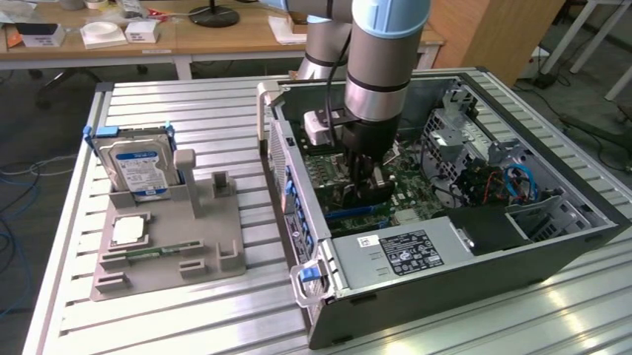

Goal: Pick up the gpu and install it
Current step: 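Insert the gpu into the slot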

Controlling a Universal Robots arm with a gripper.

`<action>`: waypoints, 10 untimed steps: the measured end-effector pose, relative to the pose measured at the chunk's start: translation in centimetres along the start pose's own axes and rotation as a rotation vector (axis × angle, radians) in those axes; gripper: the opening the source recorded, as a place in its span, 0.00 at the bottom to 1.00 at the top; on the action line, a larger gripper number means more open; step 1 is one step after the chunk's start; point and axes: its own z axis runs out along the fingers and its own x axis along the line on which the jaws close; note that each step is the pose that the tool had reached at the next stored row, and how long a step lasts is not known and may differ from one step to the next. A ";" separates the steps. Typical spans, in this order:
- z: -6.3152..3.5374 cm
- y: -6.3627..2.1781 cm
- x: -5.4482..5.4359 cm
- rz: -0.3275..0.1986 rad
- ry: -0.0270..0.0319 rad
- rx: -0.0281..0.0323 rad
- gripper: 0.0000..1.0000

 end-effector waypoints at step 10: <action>0.66 0.05 0.0 0.000 0.0002 -0.0001 0.27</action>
